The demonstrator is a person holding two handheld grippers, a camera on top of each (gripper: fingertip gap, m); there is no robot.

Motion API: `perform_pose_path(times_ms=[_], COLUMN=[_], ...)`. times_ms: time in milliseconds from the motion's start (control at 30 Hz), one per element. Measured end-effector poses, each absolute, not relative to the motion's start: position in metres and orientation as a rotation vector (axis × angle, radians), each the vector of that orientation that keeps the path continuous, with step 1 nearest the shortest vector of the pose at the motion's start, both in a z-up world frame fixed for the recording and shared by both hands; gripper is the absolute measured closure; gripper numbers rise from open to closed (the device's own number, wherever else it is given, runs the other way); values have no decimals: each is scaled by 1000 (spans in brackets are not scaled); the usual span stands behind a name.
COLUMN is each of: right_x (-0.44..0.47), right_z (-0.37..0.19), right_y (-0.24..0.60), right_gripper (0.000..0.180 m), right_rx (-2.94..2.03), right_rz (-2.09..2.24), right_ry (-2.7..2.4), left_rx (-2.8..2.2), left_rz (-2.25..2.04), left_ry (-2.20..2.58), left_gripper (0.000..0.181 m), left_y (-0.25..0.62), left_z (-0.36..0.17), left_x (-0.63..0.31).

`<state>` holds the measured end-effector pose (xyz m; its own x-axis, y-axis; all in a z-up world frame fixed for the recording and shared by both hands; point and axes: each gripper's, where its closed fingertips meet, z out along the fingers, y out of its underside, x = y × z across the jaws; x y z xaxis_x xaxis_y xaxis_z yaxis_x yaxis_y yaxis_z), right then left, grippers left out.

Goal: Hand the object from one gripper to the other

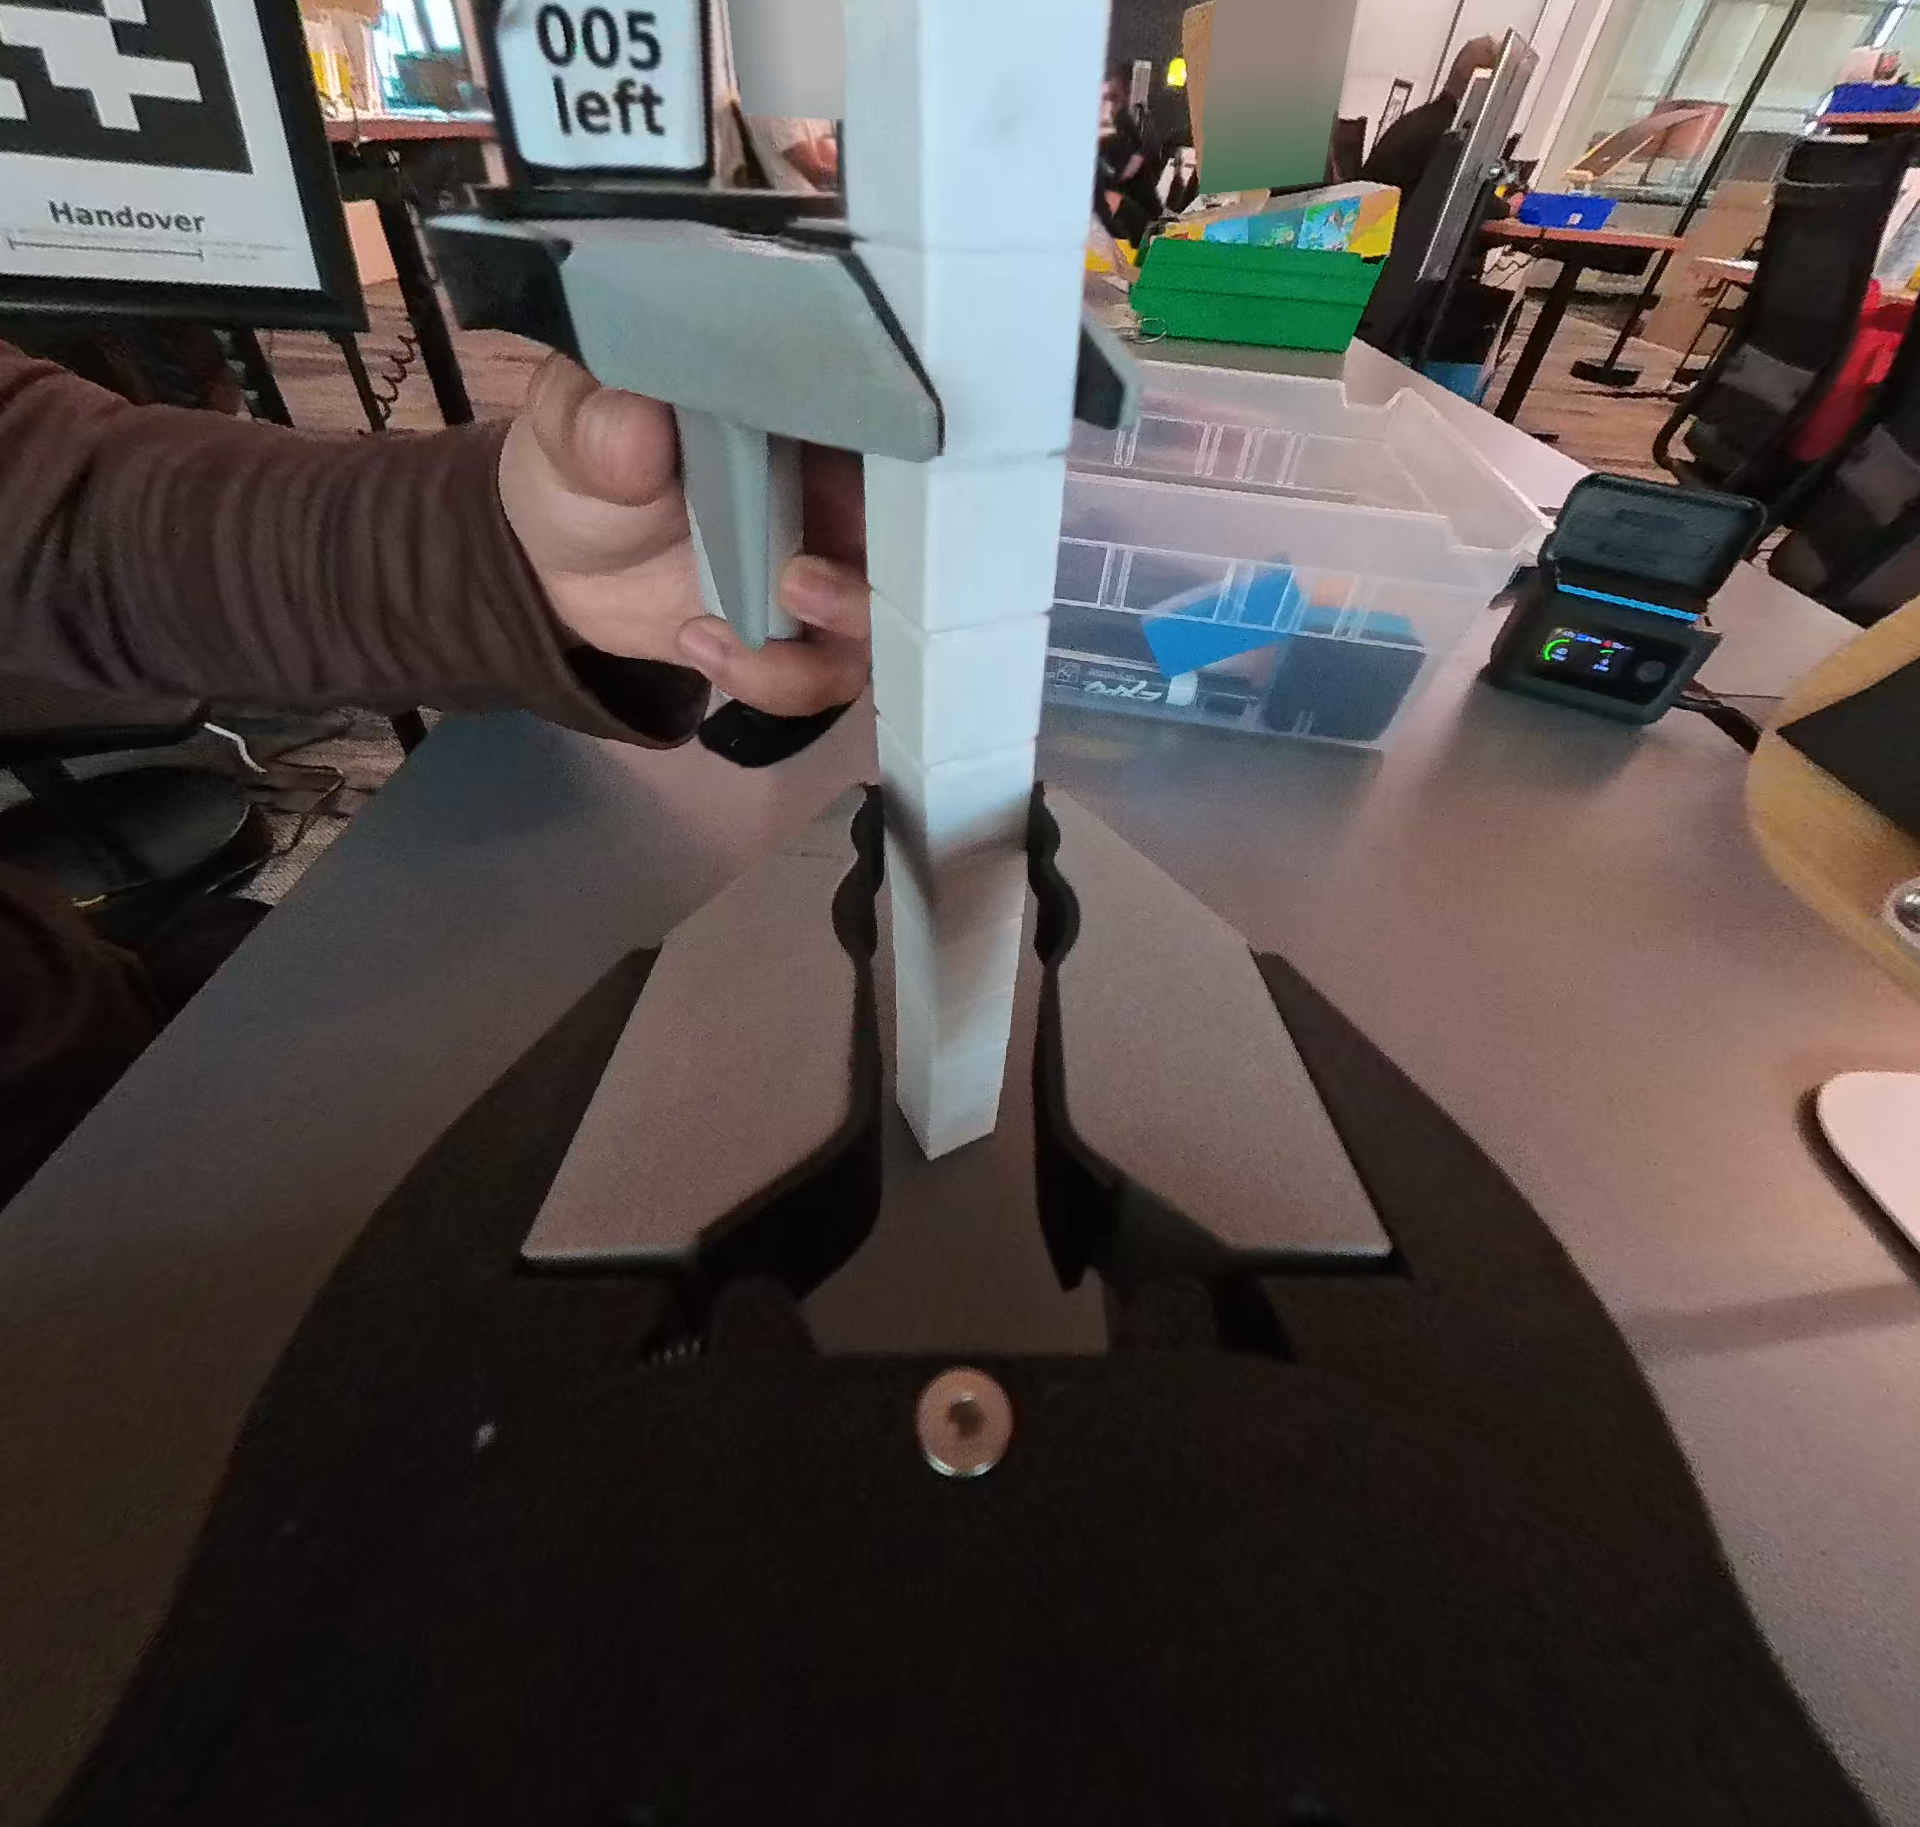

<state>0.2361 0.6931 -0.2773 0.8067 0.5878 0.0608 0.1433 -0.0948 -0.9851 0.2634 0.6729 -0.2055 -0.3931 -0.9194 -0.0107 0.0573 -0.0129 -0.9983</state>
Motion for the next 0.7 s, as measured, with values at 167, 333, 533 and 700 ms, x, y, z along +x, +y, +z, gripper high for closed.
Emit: perform_pose_path(times_ms=[167,333,533,700], right_x=[237,239,237,237], right_z=[-279,-280,-281,-281], right_y=[695,695,696,696], right_gripper=[155,155,156,156], right_rx=[-1651,-1659,-1657,-1657], right_rz=[414,415,428,437], right_ry=[-575,-568,-561,-554], left_rx=[-945,-999,-1024,-1043], left_rz=[-1420,-1434,-1461,-1477], left_ry=[1542,1544,1524,1533], left_gripper=[162,161,161,161], left_y=[672,671,674,675], left_z=[-211,-214,-215,-215], left_x=[266,268,266,265])
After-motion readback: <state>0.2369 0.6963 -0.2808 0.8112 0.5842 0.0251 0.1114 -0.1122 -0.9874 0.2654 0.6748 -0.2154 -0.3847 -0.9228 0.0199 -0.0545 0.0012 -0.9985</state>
